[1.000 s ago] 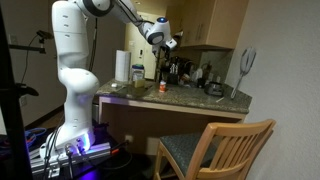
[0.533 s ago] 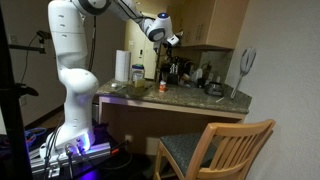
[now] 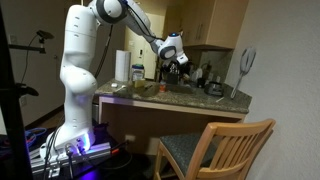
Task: Move the keys from left to right.
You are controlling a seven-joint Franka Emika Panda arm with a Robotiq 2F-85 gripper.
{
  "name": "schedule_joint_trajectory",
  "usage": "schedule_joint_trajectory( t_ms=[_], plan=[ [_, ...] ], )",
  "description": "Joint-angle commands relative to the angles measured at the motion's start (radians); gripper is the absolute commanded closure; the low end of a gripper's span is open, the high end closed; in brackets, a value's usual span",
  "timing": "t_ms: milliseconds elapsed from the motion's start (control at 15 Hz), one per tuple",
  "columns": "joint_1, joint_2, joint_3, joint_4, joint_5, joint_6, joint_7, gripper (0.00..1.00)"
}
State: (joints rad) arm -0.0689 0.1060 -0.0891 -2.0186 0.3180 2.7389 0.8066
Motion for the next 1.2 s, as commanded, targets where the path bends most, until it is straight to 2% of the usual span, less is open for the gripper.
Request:
schedule_joint_trajectory(
  t_ms=[0,67,533,600,800,867,933,1000,1133],
  plan=[
    [-0.011,0.061,0.003,0.058,0.06,-0.13,0.018,0.99],
    [-0.012,0.071,0.012,0.064,0.093,-0.164,0.007,0.99],
    [0.002,0.121,0.001,0.059,0.074,-0.352,0.102,0.99],
    [0.005,0.126,0.002,0.05,0.071,-0.353,0.108,0.99],
    [0.032,0.158,-0.002,0.012,0.045,-0.204,0.138,0.99],
    [0.034,0.17,0.002,0.01,0.069,-0.164,0.153,0.99],
    [0.038,0.177,0.005,0.006,0.081,-0.149,0.177,0.82],
    [0.047,0.184,0.001,0.002,0.068,-0.131,0.202,0.7],
    [0.062,0.192,-0.015,0.003,0.024,-0.094,0.241,0.58]
  ],
)
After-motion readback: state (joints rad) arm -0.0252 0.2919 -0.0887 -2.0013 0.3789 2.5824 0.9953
